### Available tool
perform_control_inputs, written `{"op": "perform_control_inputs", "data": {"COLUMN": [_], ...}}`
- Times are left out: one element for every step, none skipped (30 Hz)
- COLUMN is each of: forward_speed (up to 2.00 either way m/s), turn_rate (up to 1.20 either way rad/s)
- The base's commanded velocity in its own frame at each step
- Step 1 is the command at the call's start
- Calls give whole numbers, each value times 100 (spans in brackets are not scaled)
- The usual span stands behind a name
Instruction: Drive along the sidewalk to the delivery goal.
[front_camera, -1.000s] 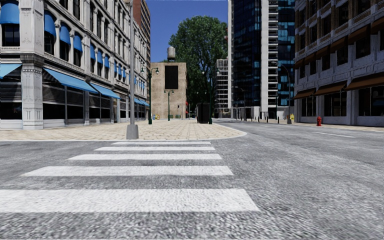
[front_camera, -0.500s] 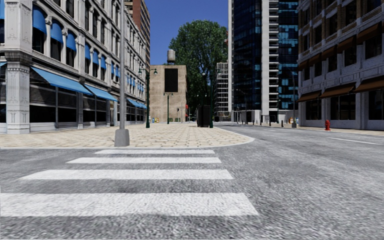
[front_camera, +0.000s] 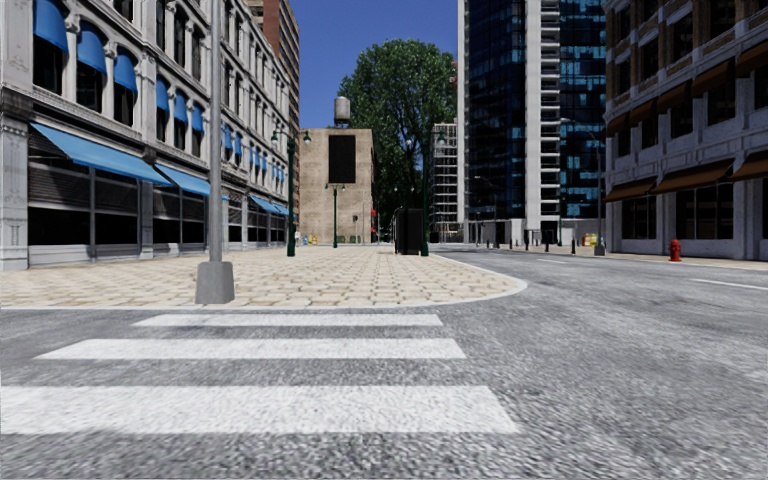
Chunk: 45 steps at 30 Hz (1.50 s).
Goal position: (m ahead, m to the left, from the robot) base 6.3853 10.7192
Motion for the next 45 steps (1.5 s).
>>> {"op": "perform_control_inputs", "data": {"forward_speed": [200, 200, 200, 200, 200, 200, 200, 200, 200, 200, 200, 200, 200, 200, 200, 200, 200, 200, 200, 200, 200, 200, 200, 200, 200, 200, 200, 200, 200, 200, 200, 200, 200, 200, 200, 200, 200, 200, 200, 200, 200, 200, 200, 200, 200], "turn_rate": [0, 0, 0, 0, 0, 0, 0, 0, 0, 0, 0, 0, 0, 0, 0, 0, 0, 0, 0, 0, 0, 0, 0, 0, 0, 0, 0, 0, 0, 0, 0, 0, 0, 0, 0, 0, 0, 0, 0, 0, 0, 0, 0, 0, 0]}}
